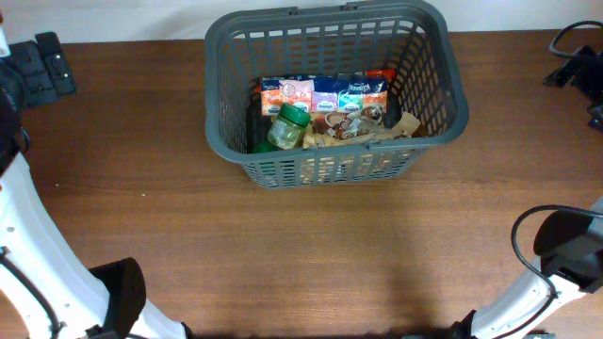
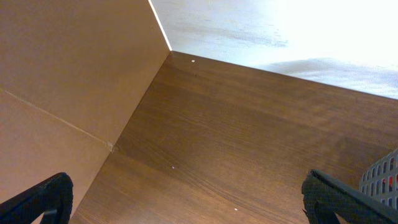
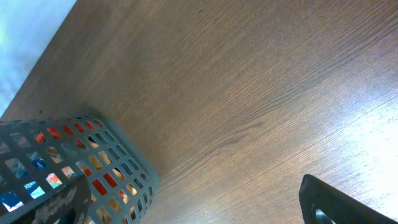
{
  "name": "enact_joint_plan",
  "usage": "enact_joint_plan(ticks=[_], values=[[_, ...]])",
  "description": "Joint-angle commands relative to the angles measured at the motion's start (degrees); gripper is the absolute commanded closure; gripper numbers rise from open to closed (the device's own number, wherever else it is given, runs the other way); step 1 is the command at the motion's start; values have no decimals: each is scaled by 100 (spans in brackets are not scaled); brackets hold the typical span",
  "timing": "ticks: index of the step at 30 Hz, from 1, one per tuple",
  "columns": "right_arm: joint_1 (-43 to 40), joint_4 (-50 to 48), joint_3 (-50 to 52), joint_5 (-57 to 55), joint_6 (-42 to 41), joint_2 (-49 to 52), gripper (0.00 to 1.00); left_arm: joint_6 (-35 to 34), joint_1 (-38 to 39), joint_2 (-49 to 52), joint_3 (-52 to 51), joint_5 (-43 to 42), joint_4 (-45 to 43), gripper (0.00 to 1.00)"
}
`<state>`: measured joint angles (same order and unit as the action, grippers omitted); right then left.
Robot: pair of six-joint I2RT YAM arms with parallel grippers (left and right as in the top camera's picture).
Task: Pack container
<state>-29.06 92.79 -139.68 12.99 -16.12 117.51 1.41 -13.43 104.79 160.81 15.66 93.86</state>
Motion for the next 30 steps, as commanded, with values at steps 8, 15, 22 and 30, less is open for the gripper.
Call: enact_joint_plan(ticks=[8, 15, 22, 30], values=[[898, -20, 22, 28, -7, -1478, 2, -98, -35, -24, 15, -42, 13, 1], [1738, -2068, 2767, -1351, -4, -4428, 1, -98, -35, -24, 15, -42, 15, 1], [2754, -6778, 8314, -1611, -7, -8494, 1, -98, -35, -24, 13, -42, 13, 1], [2750, -7313, 11954, -1650, -4, -11092, 1, -98, -35, -24, 15, -42, 13, 1]])
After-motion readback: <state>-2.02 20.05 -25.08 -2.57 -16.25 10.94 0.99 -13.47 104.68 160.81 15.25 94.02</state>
